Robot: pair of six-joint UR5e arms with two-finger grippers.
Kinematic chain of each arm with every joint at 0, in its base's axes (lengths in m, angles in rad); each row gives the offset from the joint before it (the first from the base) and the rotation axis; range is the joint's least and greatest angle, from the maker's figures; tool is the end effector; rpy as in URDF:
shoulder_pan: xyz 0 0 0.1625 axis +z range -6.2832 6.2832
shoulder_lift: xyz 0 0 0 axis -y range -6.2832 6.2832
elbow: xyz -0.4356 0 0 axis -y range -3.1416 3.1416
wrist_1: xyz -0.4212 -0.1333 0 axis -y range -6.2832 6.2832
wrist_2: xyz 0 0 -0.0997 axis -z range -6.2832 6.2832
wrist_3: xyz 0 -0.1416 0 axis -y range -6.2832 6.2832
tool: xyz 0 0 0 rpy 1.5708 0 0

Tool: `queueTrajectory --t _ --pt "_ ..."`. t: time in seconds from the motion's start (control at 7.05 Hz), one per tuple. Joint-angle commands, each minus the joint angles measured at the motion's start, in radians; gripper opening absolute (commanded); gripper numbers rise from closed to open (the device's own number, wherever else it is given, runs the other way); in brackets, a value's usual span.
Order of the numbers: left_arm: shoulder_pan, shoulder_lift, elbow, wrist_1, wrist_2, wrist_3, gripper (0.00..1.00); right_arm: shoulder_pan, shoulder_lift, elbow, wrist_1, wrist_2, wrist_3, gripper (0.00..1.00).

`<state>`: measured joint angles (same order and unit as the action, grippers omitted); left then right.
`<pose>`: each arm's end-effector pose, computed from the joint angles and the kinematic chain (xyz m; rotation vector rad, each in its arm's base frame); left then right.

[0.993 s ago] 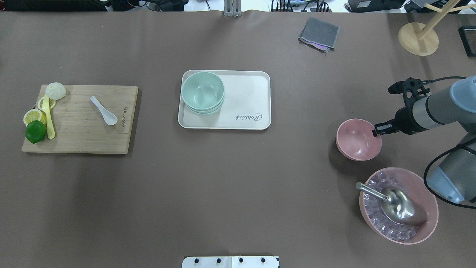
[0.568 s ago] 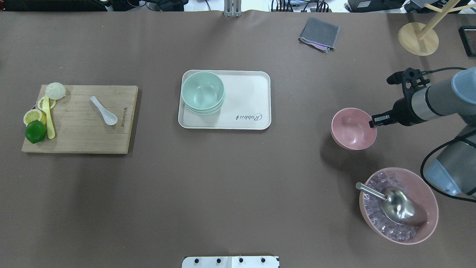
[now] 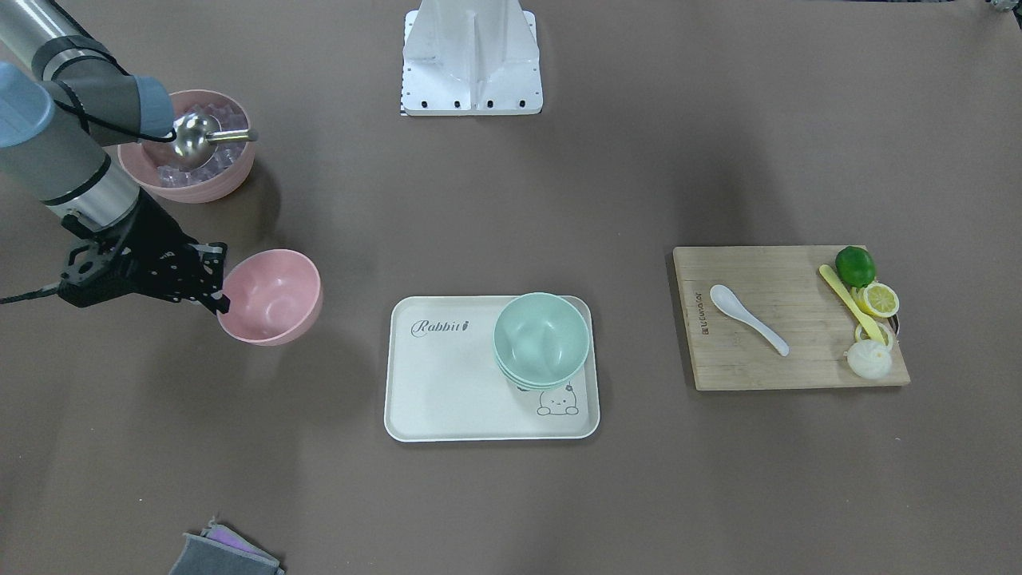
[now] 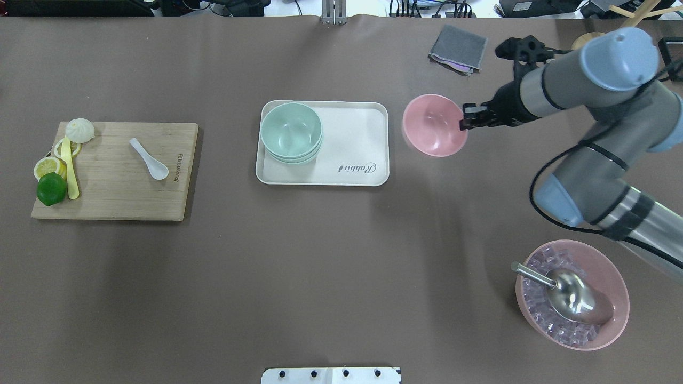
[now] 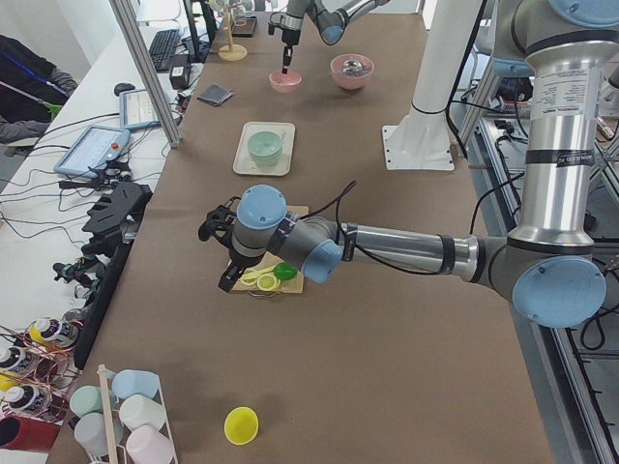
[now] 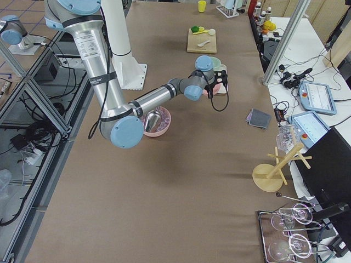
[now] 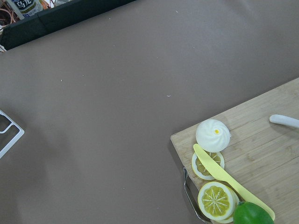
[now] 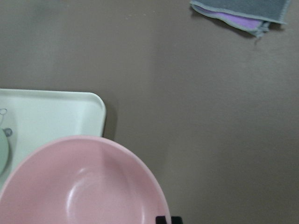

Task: Stack pink bowl on green and place spoon
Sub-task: 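Carry the pink bowl with the right gripper over the green bowls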

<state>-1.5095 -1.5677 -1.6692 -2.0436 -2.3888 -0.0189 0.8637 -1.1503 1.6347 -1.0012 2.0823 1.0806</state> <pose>0.0040 -0.5549 0.5860 0.5039 0.8170 0.2713 -0.4108 -0.5792 0.3383 0.2835 -1.0893 0.0638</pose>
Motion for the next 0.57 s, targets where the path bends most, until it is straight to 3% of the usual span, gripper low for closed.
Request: queueTrajectory --t 0.0,0.14,0.28,0.43 --pt "0.000 0.000 0.000 0.000 -0.001 -0.006 0.98 -0.057 0.226 -0.058 -0.217 -0.077 0.097 0.00" --pt "0.000 0.000 0.000 0.000 -0.001 -0.006 0.98 -0.074 0.315 -0.059 -0.338 -0.086 0.137 0.00" --pt "0.000 0.000 0.002 0.000 0.000 -0.006 0.98 -0.098 0.393 -0.084 -0.382 -0.111 0.200 0.00" --pt "0.000 0.000 0.002 0.000 0.000 -0.007 0.98 -0.126 0.482 -0.183 -0.386 -0.152 0.246 0.00"
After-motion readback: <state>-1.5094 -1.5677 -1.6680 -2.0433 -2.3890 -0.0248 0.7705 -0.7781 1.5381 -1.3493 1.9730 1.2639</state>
